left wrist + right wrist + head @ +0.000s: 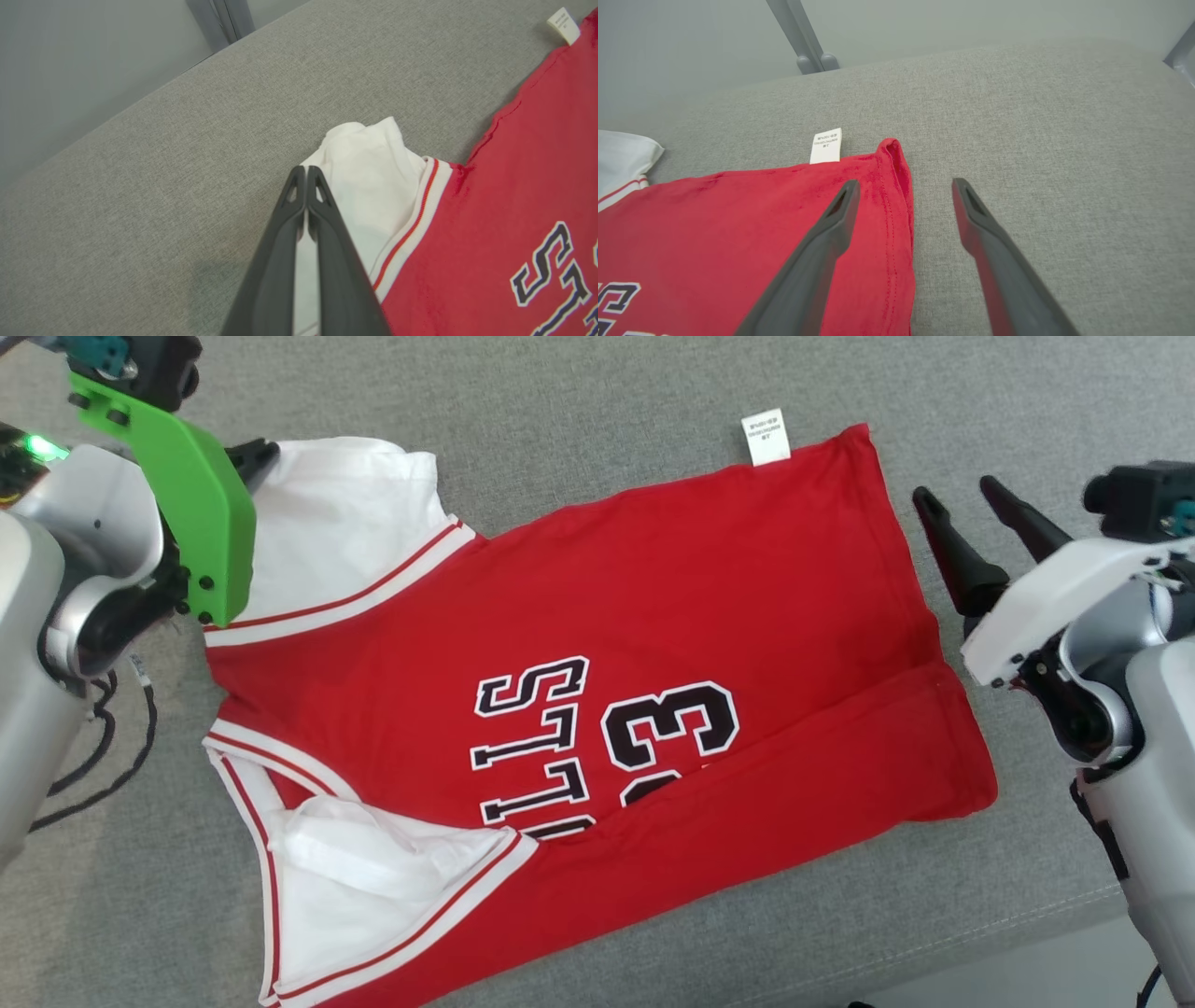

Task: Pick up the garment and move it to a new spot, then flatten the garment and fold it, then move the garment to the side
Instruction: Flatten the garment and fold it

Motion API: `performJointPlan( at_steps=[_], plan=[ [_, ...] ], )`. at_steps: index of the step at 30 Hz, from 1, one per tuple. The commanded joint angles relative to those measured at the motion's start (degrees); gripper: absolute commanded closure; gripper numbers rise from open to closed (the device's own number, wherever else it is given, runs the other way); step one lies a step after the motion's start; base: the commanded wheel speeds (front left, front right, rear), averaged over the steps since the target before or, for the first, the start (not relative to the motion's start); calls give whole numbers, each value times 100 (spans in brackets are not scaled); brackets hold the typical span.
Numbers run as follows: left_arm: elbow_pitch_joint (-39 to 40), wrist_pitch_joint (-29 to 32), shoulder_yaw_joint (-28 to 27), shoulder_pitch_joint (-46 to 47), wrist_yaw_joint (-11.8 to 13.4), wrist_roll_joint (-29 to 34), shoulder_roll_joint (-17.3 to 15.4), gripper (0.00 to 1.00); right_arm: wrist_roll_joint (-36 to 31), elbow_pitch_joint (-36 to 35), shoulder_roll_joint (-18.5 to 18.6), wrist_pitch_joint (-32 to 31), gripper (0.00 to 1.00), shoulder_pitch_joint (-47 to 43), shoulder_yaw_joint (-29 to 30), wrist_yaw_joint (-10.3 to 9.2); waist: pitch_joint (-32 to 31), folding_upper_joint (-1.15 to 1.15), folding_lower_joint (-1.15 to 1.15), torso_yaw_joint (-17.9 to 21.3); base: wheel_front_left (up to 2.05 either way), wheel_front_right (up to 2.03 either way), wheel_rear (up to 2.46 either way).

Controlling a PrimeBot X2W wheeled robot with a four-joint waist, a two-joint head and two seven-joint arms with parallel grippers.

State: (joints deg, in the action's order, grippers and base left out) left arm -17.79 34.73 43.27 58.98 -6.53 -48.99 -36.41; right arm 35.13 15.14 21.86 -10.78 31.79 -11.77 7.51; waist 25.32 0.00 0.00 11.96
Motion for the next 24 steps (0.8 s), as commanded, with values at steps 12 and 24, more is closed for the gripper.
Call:
performJointPlan(
  at_steps=[12,24],
  plan=[
    [1127,95,85,-476,231,-88,-151,100,-1056,1267,-662,-1084,0,985,397,-6,-322,0,0,-545,0,0,0],
    [1589,201,146,-484,315,-71,-209,100,-1327,2288,-766,-984,0,1531,492,-6,-138,0,0,-748,0,0,0]
  ],
)
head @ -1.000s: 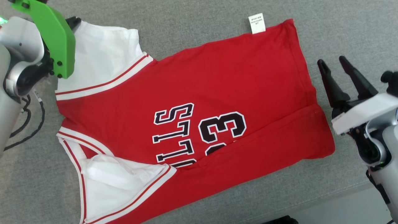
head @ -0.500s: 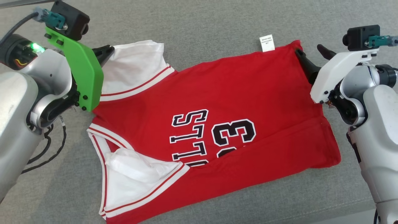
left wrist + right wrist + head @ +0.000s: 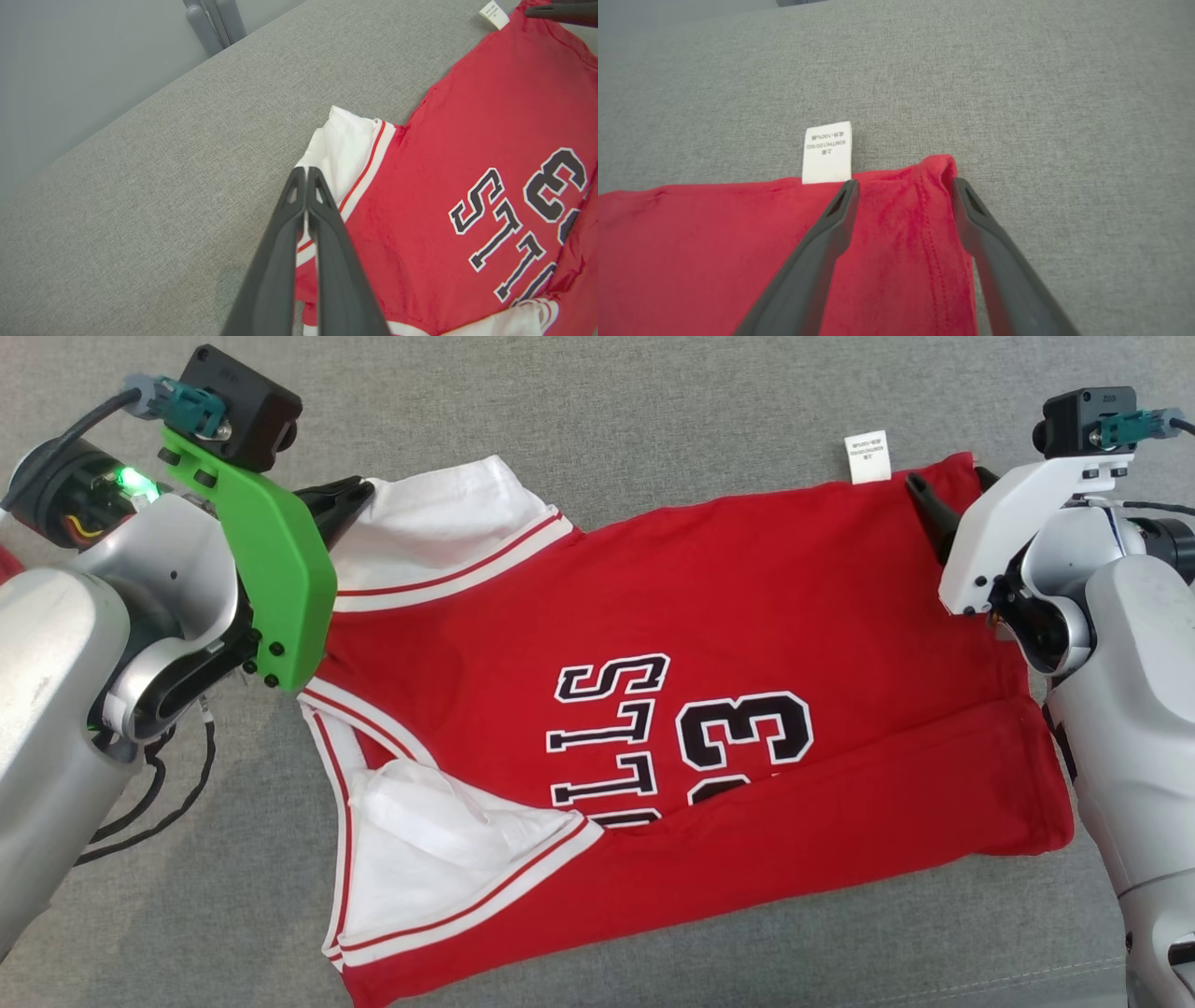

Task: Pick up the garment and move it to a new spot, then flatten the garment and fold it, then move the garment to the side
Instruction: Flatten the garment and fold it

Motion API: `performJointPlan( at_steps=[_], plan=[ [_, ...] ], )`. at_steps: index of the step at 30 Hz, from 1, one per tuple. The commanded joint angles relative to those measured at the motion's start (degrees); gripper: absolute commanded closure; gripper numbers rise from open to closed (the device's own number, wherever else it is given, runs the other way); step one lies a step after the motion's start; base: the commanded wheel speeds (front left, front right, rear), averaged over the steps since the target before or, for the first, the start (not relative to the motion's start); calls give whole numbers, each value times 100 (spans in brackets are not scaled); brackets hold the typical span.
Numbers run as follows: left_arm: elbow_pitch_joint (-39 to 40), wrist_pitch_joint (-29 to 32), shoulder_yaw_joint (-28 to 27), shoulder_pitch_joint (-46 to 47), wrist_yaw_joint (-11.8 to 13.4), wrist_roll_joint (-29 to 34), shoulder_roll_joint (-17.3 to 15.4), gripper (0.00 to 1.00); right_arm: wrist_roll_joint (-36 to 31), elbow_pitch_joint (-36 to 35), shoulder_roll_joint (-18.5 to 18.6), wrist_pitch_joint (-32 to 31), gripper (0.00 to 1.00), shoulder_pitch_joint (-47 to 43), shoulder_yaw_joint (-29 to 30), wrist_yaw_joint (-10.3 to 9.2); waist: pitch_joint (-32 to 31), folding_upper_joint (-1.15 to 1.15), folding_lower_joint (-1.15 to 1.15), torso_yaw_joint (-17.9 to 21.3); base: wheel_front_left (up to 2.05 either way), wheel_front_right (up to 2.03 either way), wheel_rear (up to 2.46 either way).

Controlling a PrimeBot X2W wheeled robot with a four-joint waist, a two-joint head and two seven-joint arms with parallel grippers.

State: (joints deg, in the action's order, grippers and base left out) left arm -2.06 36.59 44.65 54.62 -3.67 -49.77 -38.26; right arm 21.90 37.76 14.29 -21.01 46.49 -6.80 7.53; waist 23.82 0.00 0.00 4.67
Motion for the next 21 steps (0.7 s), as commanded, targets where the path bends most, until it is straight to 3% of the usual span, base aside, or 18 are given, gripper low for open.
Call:
performJointPlan(
  at_steps=[1,9,11,12,13,14,15,17,21],
  plan=[
    [34,16,14,-48,33,11,-24,100,-5,91,-19,66,0,108,-18,-8,14,0,0,-32,0,0,0],
    [88,44,40,-12,45,-7,-19,100,65,461,34,177,2,404,-134,-8,24,0,0,-101,0,0,0],
    [97,40,31,-21,53,-22,-41,100,94,530,39,192,26,455,-172,-8,30,0,0,-107,0,0,0],
    [103,42,26,-24,56,-30,-51,100,109,553,43,198,30,479,-184,-8,37,0,0,-108,0,0,0],
    [107,41,19,-22,62,-37,-62,100,123,589,54,201,52,503,-197,-8,46,0,0,-108,0,0,0],
    [110,40,14,-17,66,-39,-68,100,127,617,61,214,57,523,-210,-8,53,0,0,-109,0,0,0],
    [112,38,10,-12,70,-38,-73,100,159,650,62,212,76,545,-217,-8,61,0,0,-110,0,0,0],
    [109,17,-2,-5,78,-35,-77,100,202,694,70,245,100,591,-236,-8,72,0,0,-110,0,0,0],
    [86,-81,-32,-13,69,-17,-76,100,277,766,146,264,100,639,-307,-8,67,0,0,-99,0,0,0]
  ],
)
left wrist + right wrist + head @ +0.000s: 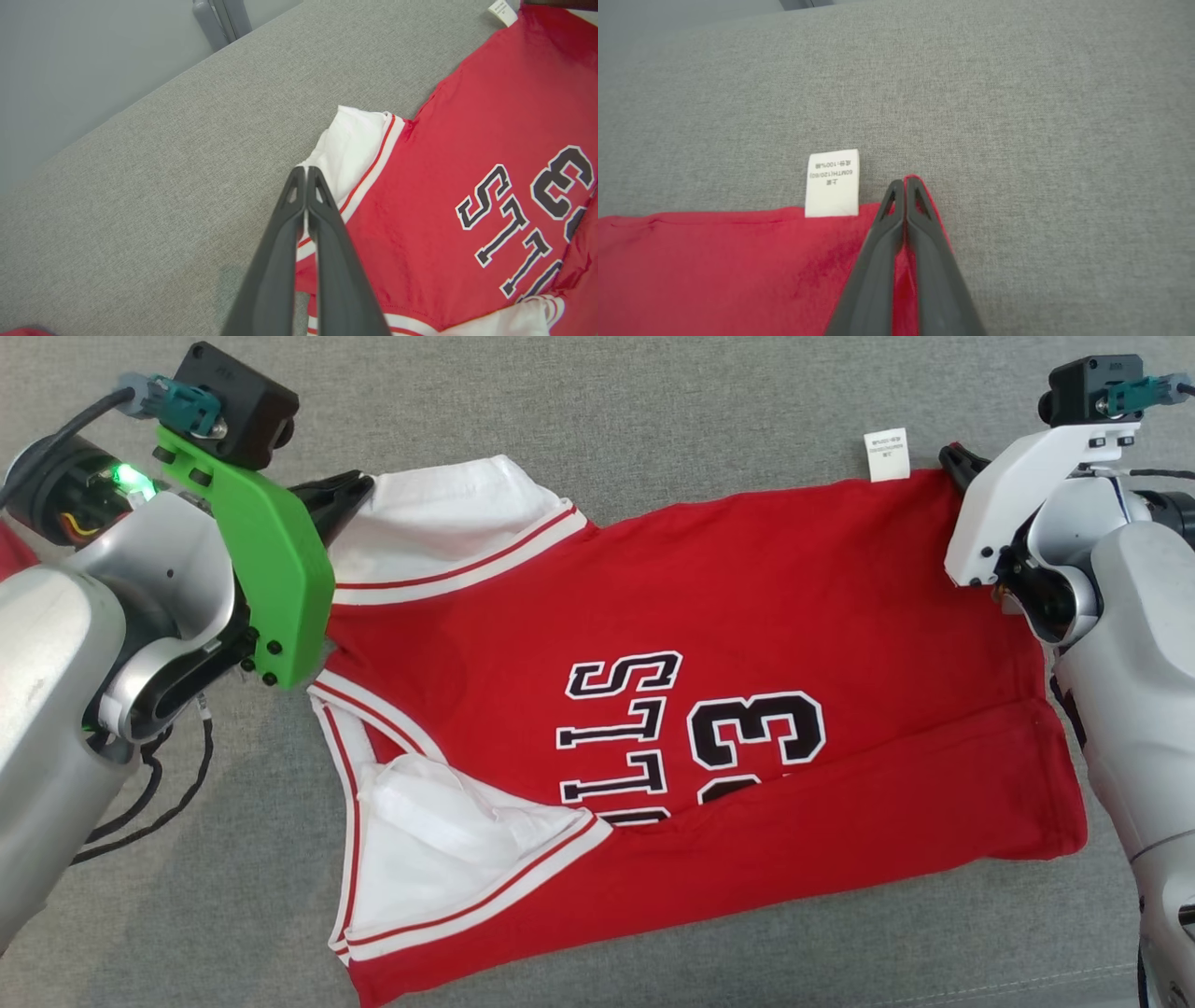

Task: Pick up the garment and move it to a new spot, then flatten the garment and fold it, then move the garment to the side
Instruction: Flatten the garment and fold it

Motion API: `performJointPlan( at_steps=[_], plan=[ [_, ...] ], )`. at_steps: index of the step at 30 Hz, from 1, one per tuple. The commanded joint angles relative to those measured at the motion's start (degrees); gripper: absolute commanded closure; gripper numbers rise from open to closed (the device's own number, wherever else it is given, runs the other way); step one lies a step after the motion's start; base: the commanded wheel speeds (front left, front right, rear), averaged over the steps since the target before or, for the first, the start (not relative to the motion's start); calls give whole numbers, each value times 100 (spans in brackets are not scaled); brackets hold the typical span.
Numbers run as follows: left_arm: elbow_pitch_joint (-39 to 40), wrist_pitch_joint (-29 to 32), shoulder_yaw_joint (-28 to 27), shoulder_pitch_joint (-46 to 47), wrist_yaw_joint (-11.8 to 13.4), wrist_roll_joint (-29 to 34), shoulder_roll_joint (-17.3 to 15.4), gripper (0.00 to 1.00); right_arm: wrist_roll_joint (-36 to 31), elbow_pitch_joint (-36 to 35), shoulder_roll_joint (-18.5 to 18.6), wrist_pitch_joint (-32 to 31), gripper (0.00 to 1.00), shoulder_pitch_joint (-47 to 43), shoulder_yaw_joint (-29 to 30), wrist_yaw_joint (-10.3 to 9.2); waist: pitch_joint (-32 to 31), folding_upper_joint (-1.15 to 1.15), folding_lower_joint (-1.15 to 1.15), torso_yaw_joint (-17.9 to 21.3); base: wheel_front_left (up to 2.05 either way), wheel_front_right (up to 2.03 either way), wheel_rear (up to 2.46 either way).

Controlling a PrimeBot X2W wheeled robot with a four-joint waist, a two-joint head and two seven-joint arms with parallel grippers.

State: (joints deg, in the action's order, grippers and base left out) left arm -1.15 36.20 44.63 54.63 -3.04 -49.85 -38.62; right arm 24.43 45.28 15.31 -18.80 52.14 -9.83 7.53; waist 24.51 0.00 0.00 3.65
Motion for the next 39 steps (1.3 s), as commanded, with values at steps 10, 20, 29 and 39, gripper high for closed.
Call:
performJointPlan(
  at_steps=[10,20,29,39],
  plan=[
    [-203,-1020,-350,210,-110,234,75,100,441,-118,347,387,100,191,122,-8,-78,0,0,19,0,0,0],
    [-364,-1678,-459,-9,-125,217,198,100,1034,-656,705,453,100,-284,122,-8,-289,0,0,-129,0,0,0],
    [481,-2189,-680,-1198,263,-171,-63,100,1445,-1209,1077,504,100,-1256,423,-8,-563,0,0,-319,0,0,0],
    [1845,-2572,-585,-2821,885,-410,-331,100,1666,-2036,1337,468,100,-2485,675,-8,-818,0,0,-656,0,0,0]
  ],
)
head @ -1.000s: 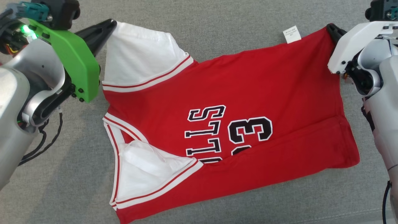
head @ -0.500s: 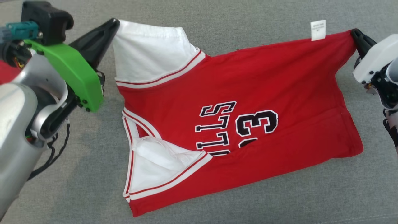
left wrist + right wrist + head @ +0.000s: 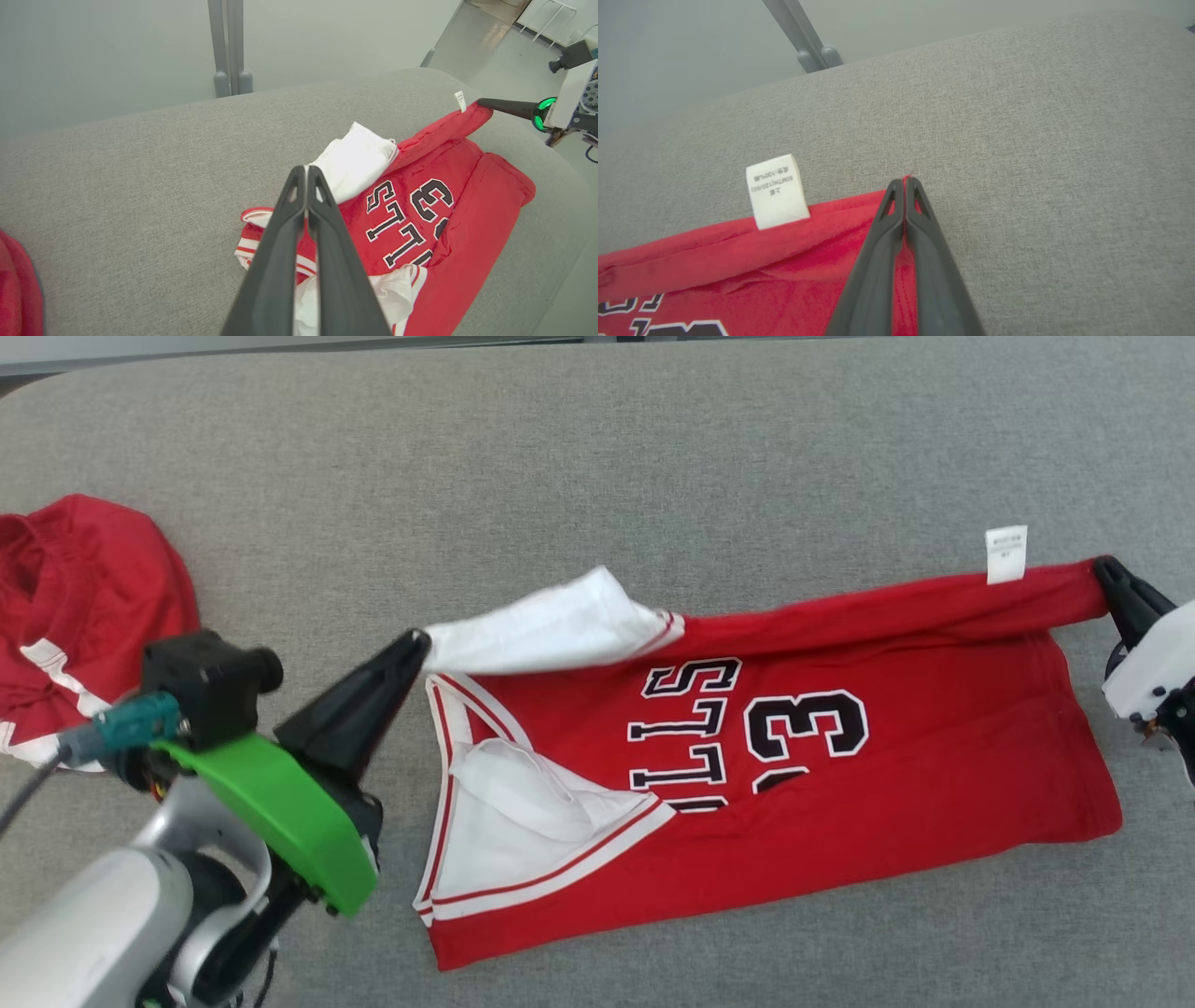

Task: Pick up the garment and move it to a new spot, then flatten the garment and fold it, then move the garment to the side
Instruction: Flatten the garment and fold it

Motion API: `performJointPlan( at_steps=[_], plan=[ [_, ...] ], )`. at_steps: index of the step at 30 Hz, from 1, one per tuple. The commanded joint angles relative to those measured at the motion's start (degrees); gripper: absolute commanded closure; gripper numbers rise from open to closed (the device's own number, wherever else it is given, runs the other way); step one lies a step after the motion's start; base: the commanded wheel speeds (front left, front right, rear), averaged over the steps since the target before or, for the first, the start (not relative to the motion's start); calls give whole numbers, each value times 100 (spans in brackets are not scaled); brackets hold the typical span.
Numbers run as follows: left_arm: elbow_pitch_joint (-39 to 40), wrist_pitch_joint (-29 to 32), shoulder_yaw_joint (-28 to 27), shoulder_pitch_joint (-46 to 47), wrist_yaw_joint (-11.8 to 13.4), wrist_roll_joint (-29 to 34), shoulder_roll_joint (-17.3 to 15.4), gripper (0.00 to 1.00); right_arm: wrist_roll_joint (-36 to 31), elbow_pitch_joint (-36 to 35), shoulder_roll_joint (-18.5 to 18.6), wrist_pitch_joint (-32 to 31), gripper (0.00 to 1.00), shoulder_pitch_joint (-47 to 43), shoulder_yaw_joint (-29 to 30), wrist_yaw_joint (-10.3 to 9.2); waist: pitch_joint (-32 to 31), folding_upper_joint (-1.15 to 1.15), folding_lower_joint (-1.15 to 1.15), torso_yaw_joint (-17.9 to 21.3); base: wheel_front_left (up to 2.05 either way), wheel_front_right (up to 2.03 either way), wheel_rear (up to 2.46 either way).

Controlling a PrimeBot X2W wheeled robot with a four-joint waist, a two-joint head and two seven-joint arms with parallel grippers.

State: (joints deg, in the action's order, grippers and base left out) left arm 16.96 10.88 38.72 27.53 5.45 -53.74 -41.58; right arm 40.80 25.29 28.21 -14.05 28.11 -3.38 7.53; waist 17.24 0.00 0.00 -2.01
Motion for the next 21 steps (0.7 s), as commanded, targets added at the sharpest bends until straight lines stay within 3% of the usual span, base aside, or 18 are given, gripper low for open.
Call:
performJointPlan(
  at_steps=[1,11,19,21],
  plan=[
    [115,-58,39,-250,85,-37,-36,100,43,-99,57,-14,100,-183,54,-8,-112,0,0,-107,0,0,0],
    [465,-265,447,-1390,450,-76,-33,100,23,-672,19,-301,100,-1124,356,-9,-250,0,0,-216,0,0,0],
    [-27,-315,731,-1516,378,64,183,100,-139,-842,-107,-483,100,-1476,482,-9,-317,0,0,-204,0,0,0],
    [-139,-355,752,-1556,419,78,228,100,-151,-845,-137,-492,82,-1534,498,-9,-370,0,0,-173,0,0,0]
  ],
)
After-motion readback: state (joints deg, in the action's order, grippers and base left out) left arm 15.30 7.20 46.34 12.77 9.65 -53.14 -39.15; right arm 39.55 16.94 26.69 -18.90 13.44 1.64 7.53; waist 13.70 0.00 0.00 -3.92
